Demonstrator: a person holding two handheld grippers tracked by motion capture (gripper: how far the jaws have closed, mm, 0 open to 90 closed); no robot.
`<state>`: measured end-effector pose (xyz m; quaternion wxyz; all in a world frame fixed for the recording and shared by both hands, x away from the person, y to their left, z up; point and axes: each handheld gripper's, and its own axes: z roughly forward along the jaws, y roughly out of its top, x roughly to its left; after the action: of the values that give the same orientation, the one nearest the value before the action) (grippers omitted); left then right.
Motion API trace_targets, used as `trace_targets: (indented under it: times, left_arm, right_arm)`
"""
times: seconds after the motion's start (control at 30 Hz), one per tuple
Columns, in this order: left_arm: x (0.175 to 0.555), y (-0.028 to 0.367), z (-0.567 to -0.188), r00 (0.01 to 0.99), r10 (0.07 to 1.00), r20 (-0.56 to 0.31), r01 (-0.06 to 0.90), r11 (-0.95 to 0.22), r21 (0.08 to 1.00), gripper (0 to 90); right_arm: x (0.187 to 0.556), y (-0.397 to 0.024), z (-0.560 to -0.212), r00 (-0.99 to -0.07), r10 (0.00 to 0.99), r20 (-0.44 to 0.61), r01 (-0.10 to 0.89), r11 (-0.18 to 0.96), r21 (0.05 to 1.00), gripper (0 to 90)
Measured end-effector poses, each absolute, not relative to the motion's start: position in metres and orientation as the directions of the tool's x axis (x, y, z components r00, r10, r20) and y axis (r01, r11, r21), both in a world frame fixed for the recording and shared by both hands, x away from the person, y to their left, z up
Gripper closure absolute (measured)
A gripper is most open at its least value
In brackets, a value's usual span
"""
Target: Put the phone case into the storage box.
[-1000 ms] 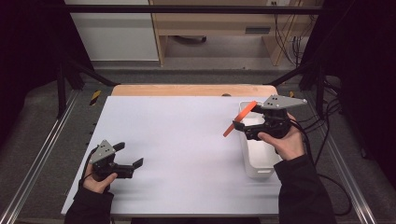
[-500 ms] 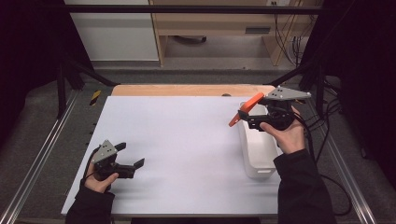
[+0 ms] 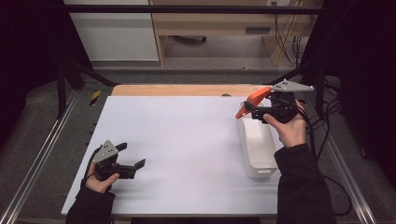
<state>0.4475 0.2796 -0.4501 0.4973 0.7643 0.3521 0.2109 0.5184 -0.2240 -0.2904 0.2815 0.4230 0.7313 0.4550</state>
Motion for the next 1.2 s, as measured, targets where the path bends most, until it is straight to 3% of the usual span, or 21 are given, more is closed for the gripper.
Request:
trace_targets:
  times: [0.6,1.2]
  left_arm:
    - [0.449,0.279,-0.452,0.673,0.739,-0.026,0.325,-0.264,0.908,0.0]
    - [0.450,0.277,-0.453,0.681,0.732,-0.020,0.322,-0.275,0.906,0.0]
  right_arm:
    - [0.551,-0.230,-0.299,-0.321,0.947,-0.034,0.445,0.182,0.877,16.2]
    - [0.576,-0.223,-0.315,-0.222,0.974,-0.040,0.509,0.151,0.847,16.1]
